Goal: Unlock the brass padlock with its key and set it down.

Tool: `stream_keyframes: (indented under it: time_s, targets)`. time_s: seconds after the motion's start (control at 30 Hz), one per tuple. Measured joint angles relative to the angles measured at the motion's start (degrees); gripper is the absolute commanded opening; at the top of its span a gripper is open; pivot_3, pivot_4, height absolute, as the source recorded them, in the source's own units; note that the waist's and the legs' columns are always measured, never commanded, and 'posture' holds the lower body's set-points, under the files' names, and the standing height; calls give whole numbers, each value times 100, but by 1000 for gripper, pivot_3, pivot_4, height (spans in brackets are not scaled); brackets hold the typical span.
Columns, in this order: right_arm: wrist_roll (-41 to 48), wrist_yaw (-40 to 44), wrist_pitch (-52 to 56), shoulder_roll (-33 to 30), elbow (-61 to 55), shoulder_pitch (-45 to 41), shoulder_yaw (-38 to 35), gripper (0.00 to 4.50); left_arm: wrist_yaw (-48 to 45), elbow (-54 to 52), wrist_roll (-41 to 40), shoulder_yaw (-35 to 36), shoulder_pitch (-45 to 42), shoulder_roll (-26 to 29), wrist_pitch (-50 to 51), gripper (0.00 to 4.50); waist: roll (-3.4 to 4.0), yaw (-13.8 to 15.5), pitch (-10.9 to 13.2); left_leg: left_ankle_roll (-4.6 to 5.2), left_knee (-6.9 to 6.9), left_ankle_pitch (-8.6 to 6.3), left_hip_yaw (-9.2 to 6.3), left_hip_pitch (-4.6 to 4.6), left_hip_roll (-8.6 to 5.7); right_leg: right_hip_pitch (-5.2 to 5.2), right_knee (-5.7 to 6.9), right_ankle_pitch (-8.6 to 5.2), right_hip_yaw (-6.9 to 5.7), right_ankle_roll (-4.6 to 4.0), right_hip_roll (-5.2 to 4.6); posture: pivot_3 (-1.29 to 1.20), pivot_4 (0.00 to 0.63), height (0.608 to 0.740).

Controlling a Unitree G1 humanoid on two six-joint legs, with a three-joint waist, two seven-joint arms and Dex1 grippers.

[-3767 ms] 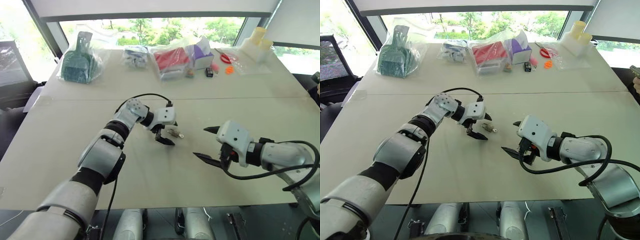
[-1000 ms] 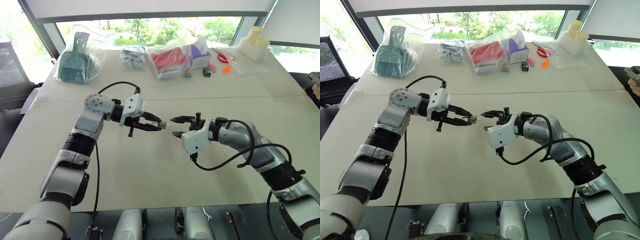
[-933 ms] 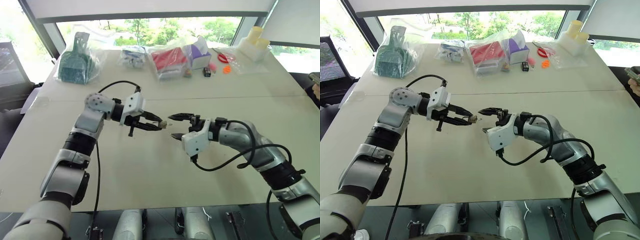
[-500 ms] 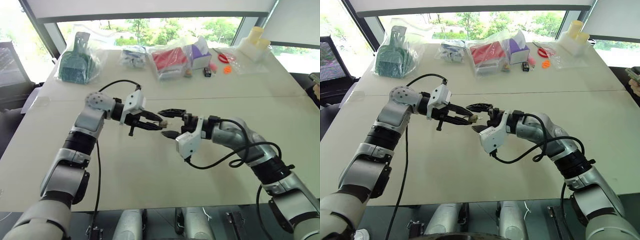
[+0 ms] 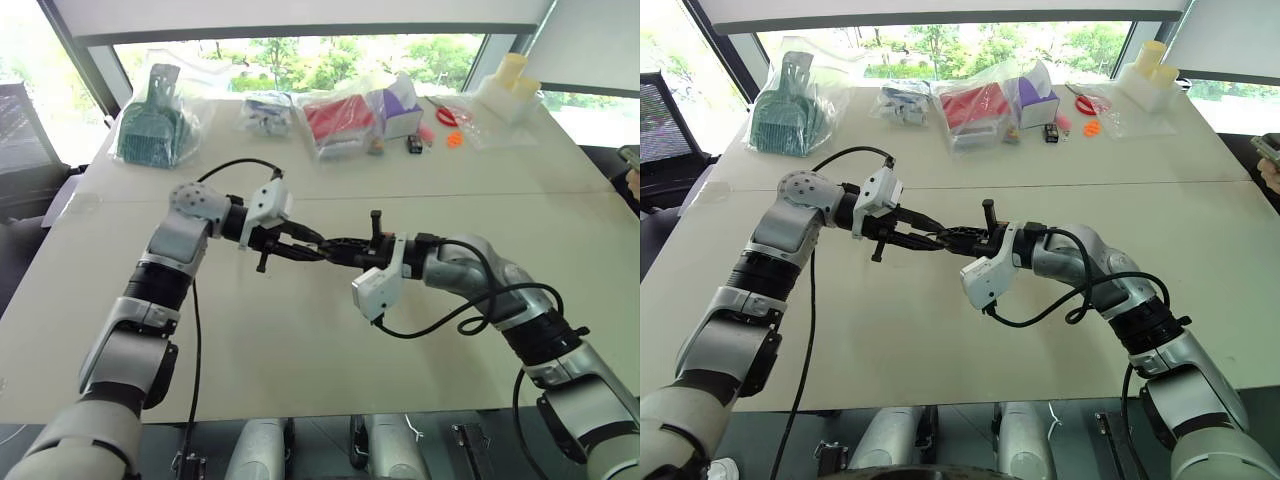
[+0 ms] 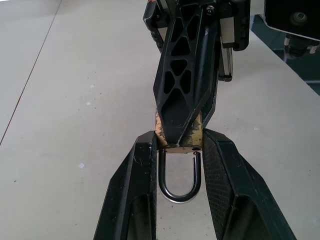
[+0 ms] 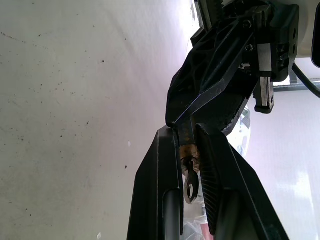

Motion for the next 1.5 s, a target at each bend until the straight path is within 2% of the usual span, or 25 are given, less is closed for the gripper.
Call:
stream_keyframes:
  time_s: [0.03, 0.07, 0.13, 0.17, 0.23, 0.27, 0.3, 0.37, 0.6, 0.63, 0.93, 1.5]
  targets:
    - [0, -5, 1, 1, -1, 0, 0, 0, -13, -33, 0, 0, 5, 9, 42, 1765, 0, -1, 0, 0, 0, 0, 0, 0, 0, 0, 0, 0, 0, 0, 0, 0, 150, 740]
    - [2, -5, 11, 2, -1, 1, 0, 0, -24, -58, -13, 1, 5, 18, 68, 2018, 0, -1, 0, 0, 0, 0, 0, 0, 0, 0, 0, 0, 0, 0, 0, 0, 150, 740]
    - [2, -3, 86, 6, 12, 4, 0, 0, -40, -174, -69, 6, 7, 32, 111, 2983, 0, 0, 0, 0, 0, 0, 0, 0, 0, 0, 0, 0, 0, 0, 0, 0, 150, 740]
    - [2, -1, 114, 6, 17, 5, 0, 0, -17, -211, -76, 17, 9, 43, 113, 3612, 0, -1, 0, 0, 0, 0, -1, 0, 0, 0, 0, 0, 0, 0, 0, 0, 150, 740]
    - [2, 0, 142, 5, 19, 9, 0, 0, 89, -298, -169, 135, 35, 53, 177, 4455, 0, -5, 0, 0, 0, 0, -3, 0, 1, 0, 0, 0, 1, 0, 0, 0, 150, 740]
    - [2, 0, 148, 5, 21, 11, 0, 0, 100, -344, -249, 221, 37, 73, 250, 4455, 0, -7, 0, 0, 0, 0, -5, 1, 2, 0, 1, 0, 1, 0, 0, 0, 150, 740]
    - [3, 0, 154, 5, 22, 16, 0, 0, 98, -410, -338, 282, 38, 116, 337, 4324, 0, -8, 0, 0, 0, 0, -7, 0, 1, 0, 1, 0, 1, 0, 0, 0, 150, 740]
    - [3, 0, 188, 4, 22, 32, 0, 0, 95, -535, -465, 407, 46, 206, 499, 3625, 0, -10, 0, 0, 0, 0, -11, 1, 2, 0, 1, 0, 1, 0, 0, 0, 150, 740]
    - [5, 11, 265, 5, 22, 44, 0, 0, 243, -631, -524, 484, 327, 389, 600, 313, 0, 0, 0, 0, 0, 0, -14, 3, 1, 1, 1, 0, 2, 0, 0, 0, 150, 740]
    - [7, 14, 266, 5, 22, 44, 0, 0, 266, -631, -523, 483, 344, 388, 589, 87, 0, 2, 0, 0, 0, 0, -14, 3, 1, 1, 1, 0, 2, 0, 0, 0, 150, 740]
    - [26, 71, 270, 4, 19, 44, 0, 0, 581, -463, -355, 351, 345, 82, 406, 87, 0, -4, 0, -1, 0, 1, -7, 3, 0, 2, 1, 0, 2, 0, 0, 0, 150, 740]
    - [79, 120, 425, 4, -87, 47, -6, 0, 672, 320, 121, 104, 470, -71, -274, 87, 0, 4, 0, -1, 0, 1, 2, 5, 0, 3, 2, 0, 2, 0, 0, 0, 150, 740]
